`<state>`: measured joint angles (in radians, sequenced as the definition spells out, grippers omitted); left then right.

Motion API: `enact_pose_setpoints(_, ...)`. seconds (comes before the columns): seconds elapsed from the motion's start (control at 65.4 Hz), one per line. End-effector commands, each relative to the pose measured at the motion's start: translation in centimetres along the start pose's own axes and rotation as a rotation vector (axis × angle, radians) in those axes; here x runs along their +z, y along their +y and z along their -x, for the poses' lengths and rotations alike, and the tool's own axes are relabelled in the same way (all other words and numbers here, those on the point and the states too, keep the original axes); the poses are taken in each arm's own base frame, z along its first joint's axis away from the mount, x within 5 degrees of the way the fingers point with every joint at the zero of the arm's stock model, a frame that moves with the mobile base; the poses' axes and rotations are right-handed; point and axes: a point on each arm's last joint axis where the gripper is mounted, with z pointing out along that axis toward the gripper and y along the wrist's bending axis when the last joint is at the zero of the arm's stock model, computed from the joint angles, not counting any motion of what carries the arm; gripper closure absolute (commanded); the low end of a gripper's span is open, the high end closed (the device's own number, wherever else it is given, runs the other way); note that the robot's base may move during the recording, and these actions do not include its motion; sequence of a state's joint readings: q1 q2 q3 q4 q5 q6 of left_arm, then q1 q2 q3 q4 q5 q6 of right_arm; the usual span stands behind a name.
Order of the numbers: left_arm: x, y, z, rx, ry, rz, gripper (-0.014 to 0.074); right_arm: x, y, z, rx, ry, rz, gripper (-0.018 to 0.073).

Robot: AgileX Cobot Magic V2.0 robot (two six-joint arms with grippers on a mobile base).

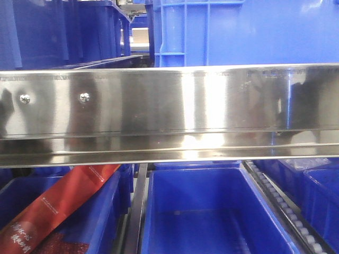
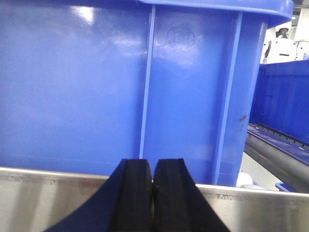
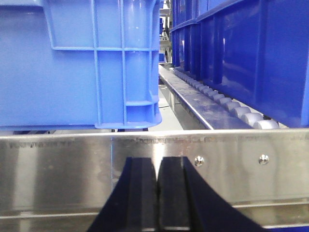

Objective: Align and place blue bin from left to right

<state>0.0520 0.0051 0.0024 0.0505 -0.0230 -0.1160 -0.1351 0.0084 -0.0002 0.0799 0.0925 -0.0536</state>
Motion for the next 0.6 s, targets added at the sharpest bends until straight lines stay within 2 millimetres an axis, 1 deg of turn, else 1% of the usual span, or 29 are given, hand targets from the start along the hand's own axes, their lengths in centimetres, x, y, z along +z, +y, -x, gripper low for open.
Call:
enact_pose_setpoints(0.0, -0.05, 0.0, 0.27, 0.001, -0.025, 0.002, 0.0583, -0.07, -0.03, 0.29, 0.005, -0.036, -0.005, 0.0638)
enact_pose_setpoints(0.581, -0.05, 0.0, 0.27, 0.001, -0.025, 0.002, 0.0583, -0.07, -0.03, 0.29, 0.005, -0.036, -0.005, 0.0638)
